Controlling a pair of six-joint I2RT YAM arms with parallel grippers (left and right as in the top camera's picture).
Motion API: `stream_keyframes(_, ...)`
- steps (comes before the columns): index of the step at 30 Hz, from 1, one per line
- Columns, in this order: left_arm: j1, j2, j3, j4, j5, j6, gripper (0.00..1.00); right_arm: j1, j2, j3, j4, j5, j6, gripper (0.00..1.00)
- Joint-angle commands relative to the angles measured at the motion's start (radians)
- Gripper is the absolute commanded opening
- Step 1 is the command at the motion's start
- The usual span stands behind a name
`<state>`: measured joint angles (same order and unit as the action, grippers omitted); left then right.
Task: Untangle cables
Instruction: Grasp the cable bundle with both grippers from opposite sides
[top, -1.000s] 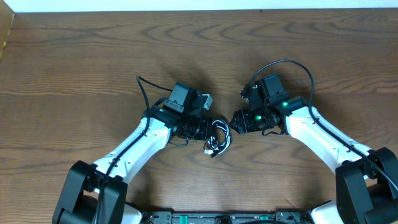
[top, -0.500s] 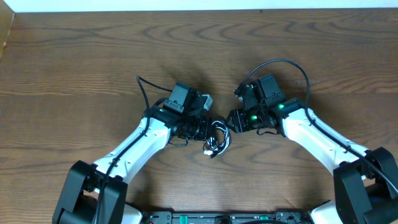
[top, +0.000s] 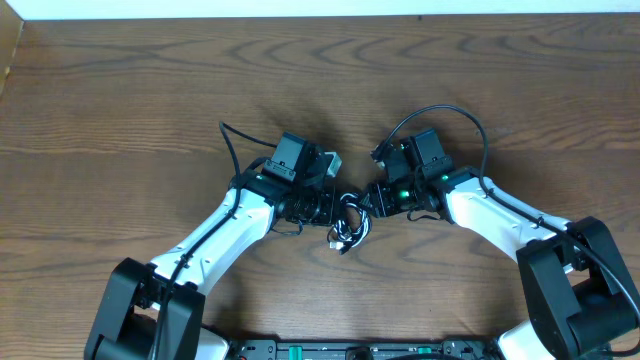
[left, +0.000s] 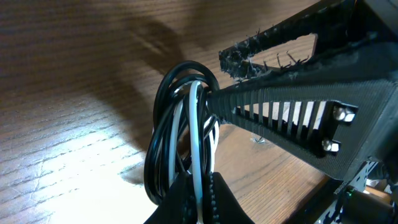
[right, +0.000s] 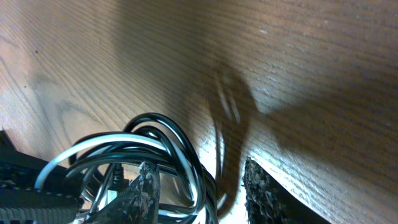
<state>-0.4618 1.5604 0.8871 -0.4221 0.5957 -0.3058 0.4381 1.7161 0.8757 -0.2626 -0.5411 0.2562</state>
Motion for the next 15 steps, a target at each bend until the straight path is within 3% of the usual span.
stream_keyframes(1,0.000,-0.018,0.013,-0.004,-0.002,0.023,0.08,0.008,0.005,-0.008,0.013,-0.019,-0.002,0.39)
stream_keyframes(9,0.000,-0.018,0.013,-0.003,-0.002,0.023,0.08,0.011,0.005,-0.042,0.032,-0.024,-0.002,0.38)
stream_keyframes(15,0.000,-0.018,0.013,-0.004,-0.002,0.023,0.08,0.011,0.005,-0.105,0.155,-0.099,-0.002,0.35)
